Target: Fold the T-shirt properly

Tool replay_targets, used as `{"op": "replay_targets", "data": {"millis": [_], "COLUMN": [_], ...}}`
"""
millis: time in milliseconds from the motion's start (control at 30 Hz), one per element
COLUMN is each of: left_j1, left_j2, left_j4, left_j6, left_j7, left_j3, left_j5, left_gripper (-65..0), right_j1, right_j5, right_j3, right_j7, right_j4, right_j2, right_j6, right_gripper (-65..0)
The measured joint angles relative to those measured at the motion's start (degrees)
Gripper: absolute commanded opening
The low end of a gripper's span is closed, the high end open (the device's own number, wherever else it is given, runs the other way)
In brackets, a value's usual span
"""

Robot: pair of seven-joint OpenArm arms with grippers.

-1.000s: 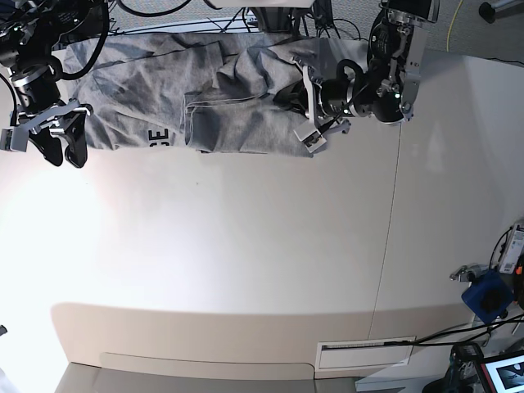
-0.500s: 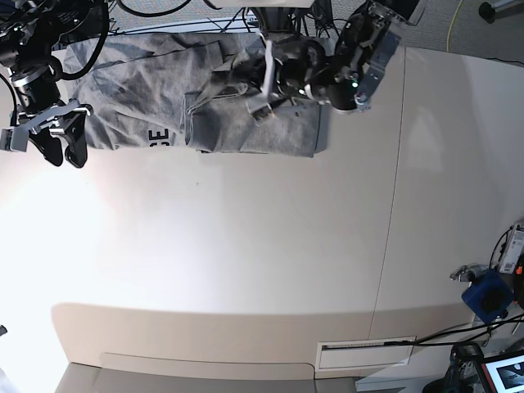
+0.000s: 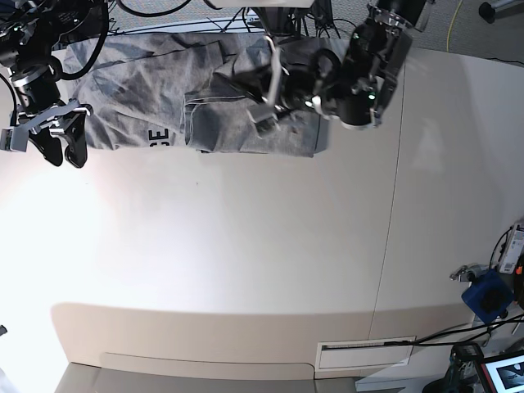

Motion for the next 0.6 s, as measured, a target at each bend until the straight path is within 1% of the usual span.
{"op": "replay_targets", "data": {"millis": [33,67,133,233,333,367,433,533,600], "left_j1": [0.22,0.5,0.7,0.94,1.29,1.42,1.49,2.16,2.54], "left_j2": [-0.09,-0.09,-0.07,0.09,0.11,0.07,0.07,0.09,0.09], "left_j4": [-0.04,-0.07,-0.09,-0.09,-0.09,-0.11,-0.28,-0.48,-0.48], "left_j6": [0.0,0.39,1.25,1.25,1.7,3.17,4.07,4.07,4.07], "left_j7": [0.17,0.26,0.26,-0.35,-2.6,-3.13,-3.61,-3.74,-3.82], "left_j3": [-0.76,-1.25,-1.46,-1.4,-1.4,-1.4,-1.42,-1.4,-1.4], "left_j5": [1.38,2.4,2.86,2.95,7.43,8.7,10.56,10.78,10.4], "left_gripper": [-37.9,-34.3,-34.2,-34.3,-34.3,-34.5,-36.7,-39.6,-42.8], "right_j1": [0.0,-0.02,0.0,0.0,-0.02,0.0,-0.02,0.0,-0.02], "right_j5": [0.0,-0.02,-0.02,0.0,-0.02,-0.02,0.0,-0.02,-0.02], "right_j3": [0.0,0.0,0.0,0.0,0.0,0.0,0.0,0.0,0.0], "right_j7": [0.0,0.0,0.0,0.0,-0.02,-0.02,0.0,-0.02,0.0], "right_j4": [0.0,0.0,0.0,0.0,0.0,0.0,0.0,0.0,0.0], "right_j2": [0.0,0.0,0.0,0.0,0.0,0.0,0.0,0.0,0.0], "right_j6": [0.0,0.0,0.0,0.0,0.0,0.0,0.0,0.0,0.0], "right_gripper": [-33.3,-33.3,-33.3,-33.3,-33.3,-33.3,-33.3,-33.3,-33.3]}}
